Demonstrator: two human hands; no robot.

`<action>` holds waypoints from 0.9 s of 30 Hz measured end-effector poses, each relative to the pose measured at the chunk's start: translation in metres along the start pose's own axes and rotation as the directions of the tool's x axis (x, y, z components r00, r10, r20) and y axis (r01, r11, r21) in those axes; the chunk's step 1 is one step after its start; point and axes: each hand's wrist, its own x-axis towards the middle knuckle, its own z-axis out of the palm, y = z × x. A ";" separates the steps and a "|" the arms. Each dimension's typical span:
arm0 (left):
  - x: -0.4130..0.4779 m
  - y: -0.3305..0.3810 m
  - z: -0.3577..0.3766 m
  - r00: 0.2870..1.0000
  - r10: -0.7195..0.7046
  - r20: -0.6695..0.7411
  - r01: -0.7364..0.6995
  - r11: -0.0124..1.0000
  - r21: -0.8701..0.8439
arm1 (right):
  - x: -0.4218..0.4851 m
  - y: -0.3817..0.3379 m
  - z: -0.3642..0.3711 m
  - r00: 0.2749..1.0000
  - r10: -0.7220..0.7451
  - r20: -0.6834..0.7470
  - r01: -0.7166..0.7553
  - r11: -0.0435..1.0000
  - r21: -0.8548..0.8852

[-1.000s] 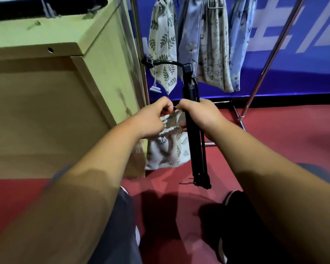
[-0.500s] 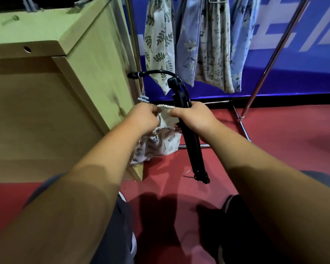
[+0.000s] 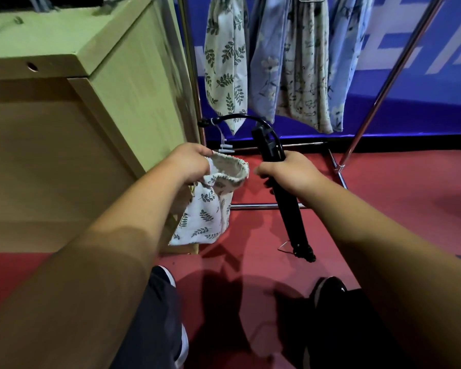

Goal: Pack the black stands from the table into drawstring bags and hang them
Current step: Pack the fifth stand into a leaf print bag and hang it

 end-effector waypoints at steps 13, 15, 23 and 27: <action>0.007 -0.001 -0.002 0.997 0.001 -0.078 -0.011 0.992 -0.128 | 0.006 0.017 -0.008 0.997 0.075 0.004 -0.072 0.979 -0.188; 0.006 0.000 -0.001 0.995 -0.001 -0.100 -0.008 0.996 -0.092 | 0.006 0.017 -0.009 0.996 0.094 -0.009 -0.094 0.972 -0.214; 0.004 0.003 0.001 0.984 0.020 -0.175 -0.029 0.998 -0.052 | 0.006 0.021 -0.016 0.987 0.151 -0.049 -0.158 0.901 -0.405; 0.006 0.003 0.004 0.988 0.075 -0.135 -0.075 0.997 0.001 | 0.007 0.026 -0.016 0.992 0.125 -0.011 -0.113 0.850 -0.514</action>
